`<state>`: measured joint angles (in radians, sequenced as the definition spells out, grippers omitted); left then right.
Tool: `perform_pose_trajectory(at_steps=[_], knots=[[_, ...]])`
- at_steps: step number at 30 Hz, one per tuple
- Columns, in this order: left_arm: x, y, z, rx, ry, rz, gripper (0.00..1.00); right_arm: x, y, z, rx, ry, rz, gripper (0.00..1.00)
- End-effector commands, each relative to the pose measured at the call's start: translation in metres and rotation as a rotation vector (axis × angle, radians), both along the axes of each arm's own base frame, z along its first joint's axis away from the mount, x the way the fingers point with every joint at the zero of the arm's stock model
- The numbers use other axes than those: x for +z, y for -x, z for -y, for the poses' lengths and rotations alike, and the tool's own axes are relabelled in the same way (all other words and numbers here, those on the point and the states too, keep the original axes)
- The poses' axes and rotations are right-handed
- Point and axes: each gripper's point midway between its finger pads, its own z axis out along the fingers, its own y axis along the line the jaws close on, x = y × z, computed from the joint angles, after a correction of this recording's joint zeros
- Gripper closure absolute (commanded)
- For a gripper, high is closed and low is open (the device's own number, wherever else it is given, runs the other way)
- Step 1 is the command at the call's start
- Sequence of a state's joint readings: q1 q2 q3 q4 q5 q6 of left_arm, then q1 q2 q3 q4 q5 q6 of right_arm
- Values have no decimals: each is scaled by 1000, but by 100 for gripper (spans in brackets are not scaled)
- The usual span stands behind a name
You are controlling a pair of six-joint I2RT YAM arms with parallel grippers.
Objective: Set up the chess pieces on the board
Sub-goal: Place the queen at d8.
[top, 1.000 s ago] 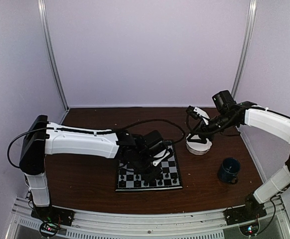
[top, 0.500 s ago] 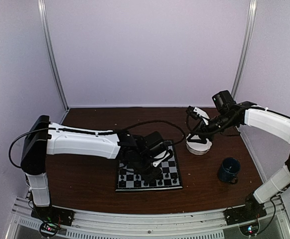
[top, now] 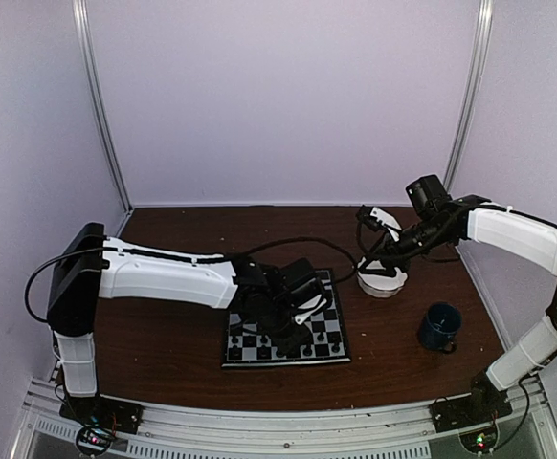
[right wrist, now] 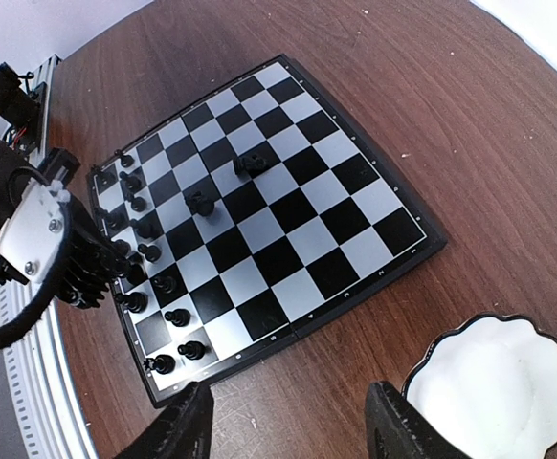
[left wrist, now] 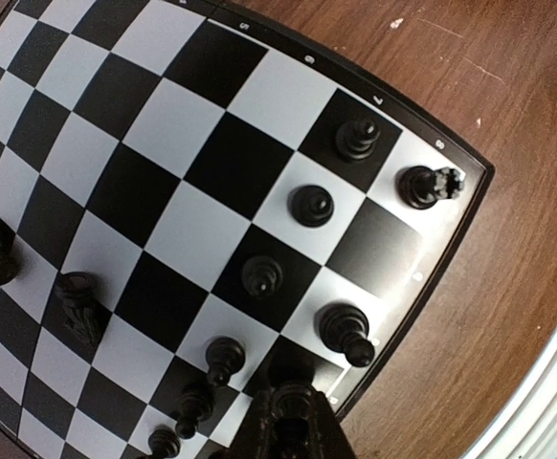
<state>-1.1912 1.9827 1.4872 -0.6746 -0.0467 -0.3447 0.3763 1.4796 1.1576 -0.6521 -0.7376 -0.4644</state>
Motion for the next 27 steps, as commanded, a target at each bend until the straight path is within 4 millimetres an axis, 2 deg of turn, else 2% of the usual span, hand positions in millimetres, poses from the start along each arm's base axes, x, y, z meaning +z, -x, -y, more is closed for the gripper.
perform_pose_trajectory(at_steps=[1,27], knots=[[6,-9,15,-7,45,34,91,0,-3,-1,6,-5,7,43],[5,-7,13,-21,30,25,84,-1,-3,-1,9,-2,5,43]])
